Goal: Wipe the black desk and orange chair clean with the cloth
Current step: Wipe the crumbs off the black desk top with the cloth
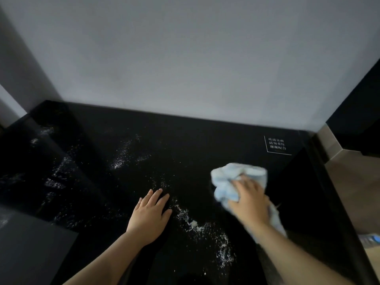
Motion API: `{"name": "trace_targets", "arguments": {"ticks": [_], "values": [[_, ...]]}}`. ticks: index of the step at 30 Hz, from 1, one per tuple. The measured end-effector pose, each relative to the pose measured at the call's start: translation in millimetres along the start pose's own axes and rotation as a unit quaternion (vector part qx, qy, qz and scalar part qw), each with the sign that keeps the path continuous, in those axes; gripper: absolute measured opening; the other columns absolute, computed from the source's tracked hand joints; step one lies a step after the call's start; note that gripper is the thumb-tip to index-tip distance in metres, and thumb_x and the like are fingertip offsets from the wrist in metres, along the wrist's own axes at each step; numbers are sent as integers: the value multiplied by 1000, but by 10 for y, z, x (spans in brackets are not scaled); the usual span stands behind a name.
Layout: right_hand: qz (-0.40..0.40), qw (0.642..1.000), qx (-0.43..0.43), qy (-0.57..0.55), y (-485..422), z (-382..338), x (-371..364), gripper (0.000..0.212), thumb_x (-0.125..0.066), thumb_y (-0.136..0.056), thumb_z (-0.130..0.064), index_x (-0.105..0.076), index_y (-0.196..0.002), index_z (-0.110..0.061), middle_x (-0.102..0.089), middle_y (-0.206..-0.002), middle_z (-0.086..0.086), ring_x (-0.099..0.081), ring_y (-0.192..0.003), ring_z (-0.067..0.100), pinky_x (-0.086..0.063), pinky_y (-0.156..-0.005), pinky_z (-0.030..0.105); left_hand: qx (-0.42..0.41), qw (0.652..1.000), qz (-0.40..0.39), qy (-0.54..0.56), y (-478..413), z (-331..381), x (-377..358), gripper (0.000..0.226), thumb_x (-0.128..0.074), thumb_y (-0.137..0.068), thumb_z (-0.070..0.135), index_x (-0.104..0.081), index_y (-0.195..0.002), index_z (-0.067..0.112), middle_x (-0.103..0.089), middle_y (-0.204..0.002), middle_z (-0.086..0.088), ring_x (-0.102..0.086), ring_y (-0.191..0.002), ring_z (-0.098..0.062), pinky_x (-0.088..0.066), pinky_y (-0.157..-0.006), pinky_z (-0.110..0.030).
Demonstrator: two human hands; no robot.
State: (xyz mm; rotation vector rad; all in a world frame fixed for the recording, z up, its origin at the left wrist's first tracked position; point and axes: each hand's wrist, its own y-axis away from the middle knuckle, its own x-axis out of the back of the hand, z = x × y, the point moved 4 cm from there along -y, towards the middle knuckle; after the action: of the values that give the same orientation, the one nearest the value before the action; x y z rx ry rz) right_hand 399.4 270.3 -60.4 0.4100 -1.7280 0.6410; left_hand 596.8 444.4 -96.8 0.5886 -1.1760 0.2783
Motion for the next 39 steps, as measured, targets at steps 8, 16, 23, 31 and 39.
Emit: {"name": "trace_targets", "arguments": {"ticks": [8, 16, 23, 31, 39], "values": [[30, 991, -93, -92, 188, 265, 87, 28, -53, -85, -25, -59, -111, -18, -59, -118, 1, -54, -110, 26, -50, -79, 44, 14, 1000, 18, 1, 180, 67, -70, 55, -26, -99, 47, -13, -149, 30, -2, -158, 9, 8, -145, -15, 2, -117, -33], [0, 993, 54, -108, 745, -492, 48, 34, -78, -50, -39, -68, -81, -28, -68, -97, -4, -64, -73, 26, -48, -48, 36, 55, 997, 51, 19, 325, 185, -167, 53, -26, -99, 47, -14, -149, 31, -4, -158, 9, 5, -146, -15, -1, -117, -33], [27, 986, -155, -53, 577, 614, 177, 38, -63, -77, -30, -59, -113, -18, -62, -111, 7, -58, -99, 34, -50, -70, 44, 56, 996, 58, 28, 482, 247, -245, 52, -24, -100, 45, -14, -149, 30, -5, -158, 9, 6, -145, -14, 0, -117, -32], [54, 992, -65, -96, 1130, -379, 53, 38, -81, -54, -31, -69, -89, -21, -67, -100, 6, -64, -78, 33, -50, -48, 40, 33, 997, 67, 10, 553, 222, -250, 50, -23, -100, 43, -15, -148, 34, -7, -157, 13, 4, -145, -12, -5, -117, -31], [70, 938, -335, -54, 1173, 170, 215, 42, -61, -85, -30, -54, -125, -18, -53, -131, 10, -48, -114, 38, -45, -84, 53, -76, 997, 18, -19, 737, 8, -224, 48, -22, -101, 38, -16, -149, 32, -6, -157, 13, 3, -145, -10, 0, -116, -28]]}}
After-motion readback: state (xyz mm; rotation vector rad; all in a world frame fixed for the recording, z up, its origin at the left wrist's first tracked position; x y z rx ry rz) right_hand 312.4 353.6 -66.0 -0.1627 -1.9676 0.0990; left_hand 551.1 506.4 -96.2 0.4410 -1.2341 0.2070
